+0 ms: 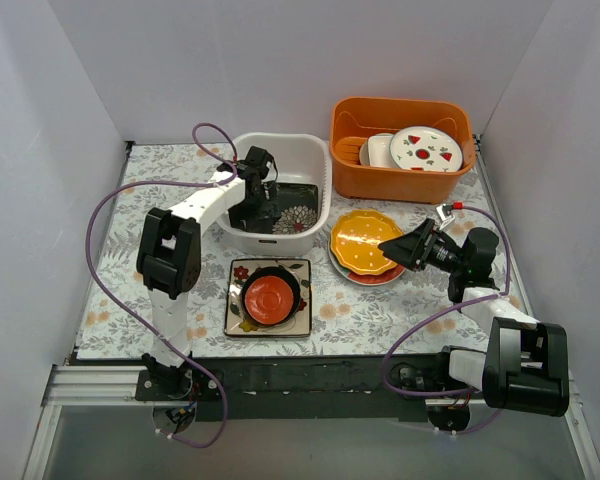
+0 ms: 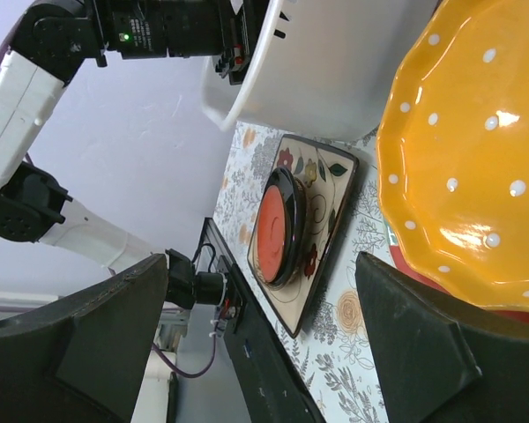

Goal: Place the plates into the plastic bin on the countertop
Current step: Place the plate in the plastic bin.

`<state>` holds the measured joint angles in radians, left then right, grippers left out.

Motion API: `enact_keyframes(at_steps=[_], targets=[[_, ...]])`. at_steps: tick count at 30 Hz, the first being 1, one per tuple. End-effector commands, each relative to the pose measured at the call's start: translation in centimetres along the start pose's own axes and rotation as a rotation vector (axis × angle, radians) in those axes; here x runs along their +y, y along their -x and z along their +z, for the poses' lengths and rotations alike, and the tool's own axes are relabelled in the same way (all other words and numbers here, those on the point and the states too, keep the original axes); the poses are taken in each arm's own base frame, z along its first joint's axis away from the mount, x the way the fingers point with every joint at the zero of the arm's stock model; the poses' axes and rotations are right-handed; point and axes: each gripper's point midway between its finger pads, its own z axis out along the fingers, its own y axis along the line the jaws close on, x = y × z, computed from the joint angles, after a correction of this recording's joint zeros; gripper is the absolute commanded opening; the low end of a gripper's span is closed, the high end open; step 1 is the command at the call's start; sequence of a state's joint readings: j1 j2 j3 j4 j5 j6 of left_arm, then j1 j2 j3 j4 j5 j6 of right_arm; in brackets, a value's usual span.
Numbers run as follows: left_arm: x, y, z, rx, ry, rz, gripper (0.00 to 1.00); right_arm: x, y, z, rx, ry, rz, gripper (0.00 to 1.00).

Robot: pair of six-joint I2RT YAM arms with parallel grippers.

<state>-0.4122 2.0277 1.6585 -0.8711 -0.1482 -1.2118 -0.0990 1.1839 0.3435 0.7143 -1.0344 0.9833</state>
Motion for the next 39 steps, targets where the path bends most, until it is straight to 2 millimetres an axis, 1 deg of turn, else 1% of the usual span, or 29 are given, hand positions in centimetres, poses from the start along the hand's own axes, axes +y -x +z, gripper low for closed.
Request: enact_keyframes(at_steps=[1, 5, 6, 10, 16, 17, 21, 25, 27, 28, 29, 30, 31, 32, 35, 37, 39], targets=[[0.5, 1.2, -1.9, -0.047, 0.08, 0.04, 0.8, 0.1, 0.2, -0.2, -0.006, -0.004, -0.049, 0.94], [1.0, 1.1, -2.6, -0.068, 0.145, 0.053, 0.81, 0.0, 0.3, -0.2, -0.008, -0.011, -0.05, 0.94], [1.1, 1.3, -3.1, -0.079, 0.147, 0.051, 0.81, -0.1, 0.3, -0.1, -0.008, -0.012, -0.05, 0.94], [0.6, 1.7, -4.3, -0.113, 0.131, 0.052, 0.82, -0.1, 0.3, -0.1, -0.008, -0.014, -0.049, 0.94], [-0.1, 2.8, -6.1, -0.173, 0.097, 0.045, 0.83, -0.4, 0.7, -0.2, -0.019, -0.05, -0.067, 0.94], [-0.3, 3.0, -6.3, -0.18, 0.089, 0.042, 0.83, -0.2, 1.0, -0.2, -0.024, -0.055, -0.081, 0.94], [-1.0, 3.6, -7.1, -0.213, 0.057, 0.043, 0.84, -0.3, 1.3, -0.2, -0.028, -0.077, -0.095, 0.94], [-1.5, 4.1, -7.9, -0.239, 0.036, 0.044, 0.84, -0.7, 1.3, -0.3, -0.027, -0.101, -0.097, 0.94], [-1.7, 4.4, -8.5, -0.258, 0.025, 0.042, 0.84, -0.8, 1.6, -0.3, -0.035, -0.114, -0.107, 0.94], [-1.8, 4.4, -8.7, -0.263, 0.02, 0.047, 0.84, -0.9, 1.7, -0.3, -0.037, -0.123, -0.113, 0.94], [-1.9, 4.4, -8.9, -0.269, 0.014, 0.048, 0.84, -1.5, 1.7, -0.4, -0.034, -0.152, -0.113, 0.94], [-2.0, 4.5, -9.3, -0.28, 0.003, 0.046, 0.84, -1.3, 2.2, -0.3, -0.041, -0.161, -0.131, 0.94], [-2.1, 4.6, -9.6, -0.288, -0.007, 0.046, 0.84, -1.6, 2.3, -0.4, -0.04, -0.178, -0.135, 0.94], [-2.1, 4.6, -9.9, -0.295, -0.012, 0.046, 0.84, -2.4, 2.2, -0.6, -0.038, -0.221, -0.137, 0.94], [-2.6, 4.8, -11.0, -0.33, -0.043, 0.048, 0.84, -2.9, 3.1, -0.8, -0.05, -0.275, -0.177, 0.94], [-3.0, 5.0, -12.0, -0.356, -0.072, 0.054, 0.84, -3.0, 3.1, -0.9, -0.046, -0.294, -0.173, 0.94], [-3.6, 5.1, -12.7, -0.379, -0.099, 0.062, 0.84, -3.6, 3.1, -1.0, -0.044, -0.324, -0.17, 0.94]])
